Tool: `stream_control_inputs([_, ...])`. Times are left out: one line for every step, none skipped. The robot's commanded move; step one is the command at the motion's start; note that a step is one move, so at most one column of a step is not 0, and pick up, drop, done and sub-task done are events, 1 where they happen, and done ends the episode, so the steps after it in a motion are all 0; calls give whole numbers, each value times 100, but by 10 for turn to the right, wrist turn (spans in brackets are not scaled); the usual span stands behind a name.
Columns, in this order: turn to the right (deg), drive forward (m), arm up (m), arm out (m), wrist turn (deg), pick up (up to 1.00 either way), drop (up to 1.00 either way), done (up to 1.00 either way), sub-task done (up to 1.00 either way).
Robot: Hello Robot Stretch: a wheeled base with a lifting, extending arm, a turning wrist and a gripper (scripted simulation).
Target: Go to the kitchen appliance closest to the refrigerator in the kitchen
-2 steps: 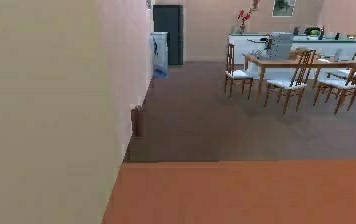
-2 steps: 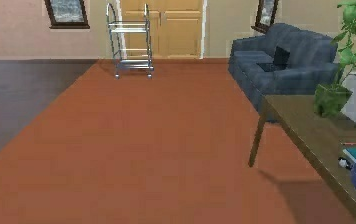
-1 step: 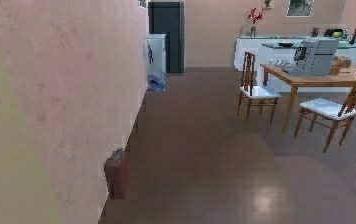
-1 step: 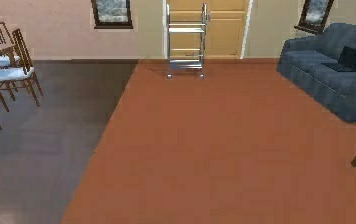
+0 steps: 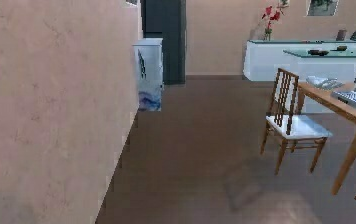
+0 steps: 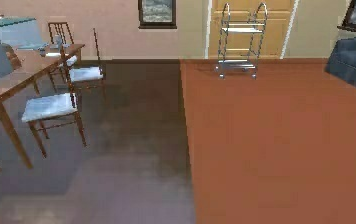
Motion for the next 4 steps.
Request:
stream_control_inputs([0,100,0,0,0,0,0,0,0])
stream_control_inputs([0,100,0,0,0,0,0,0,0])
stream_control_inputs([30,0,0,0,0,0,0,0,0])
stream_control_inputs([240,0,0,0,0,0,0,0,0])
